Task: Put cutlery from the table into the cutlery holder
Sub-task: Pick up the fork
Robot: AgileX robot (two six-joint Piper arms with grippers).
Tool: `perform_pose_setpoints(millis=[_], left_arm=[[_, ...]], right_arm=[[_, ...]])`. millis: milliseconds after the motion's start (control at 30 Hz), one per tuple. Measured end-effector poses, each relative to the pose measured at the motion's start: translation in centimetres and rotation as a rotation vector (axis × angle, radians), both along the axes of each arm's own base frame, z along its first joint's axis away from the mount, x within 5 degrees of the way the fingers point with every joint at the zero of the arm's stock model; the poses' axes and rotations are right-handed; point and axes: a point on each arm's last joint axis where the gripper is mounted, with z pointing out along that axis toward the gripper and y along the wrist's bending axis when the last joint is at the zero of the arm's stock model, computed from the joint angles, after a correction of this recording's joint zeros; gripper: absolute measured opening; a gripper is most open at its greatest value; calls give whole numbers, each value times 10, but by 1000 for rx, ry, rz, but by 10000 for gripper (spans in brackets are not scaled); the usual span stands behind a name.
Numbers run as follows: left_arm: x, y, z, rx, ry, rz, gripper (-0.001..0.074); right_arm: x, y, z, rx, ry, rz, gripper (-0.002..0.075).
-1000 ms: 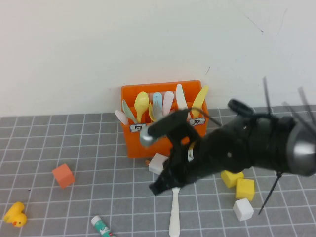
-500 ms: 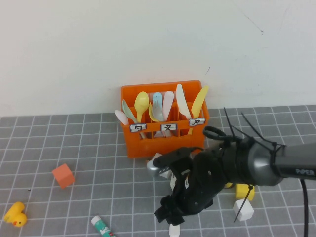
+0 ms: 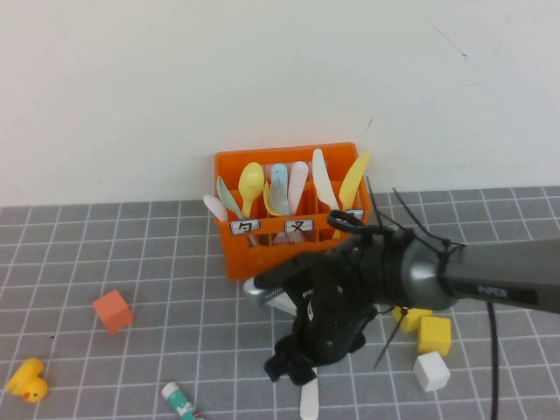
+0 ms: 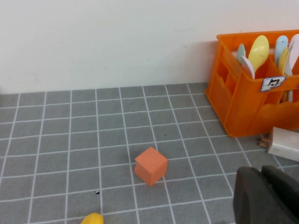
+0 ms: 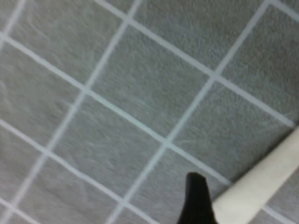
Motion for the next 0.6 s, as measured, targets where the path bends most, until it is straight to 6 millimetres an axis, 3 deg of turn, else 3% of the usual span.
perform_pose_setpoints(millis=[300, 600], left_arm=[[0, 1, -1, 1, 10, 8, -1], [0, 1, -2, 4, 18, 13, -1]], right_arm=[[-3, -12, -11, -185, 74, 66, 466], [-2, -12, -3, -188, 53, 91, 466]])
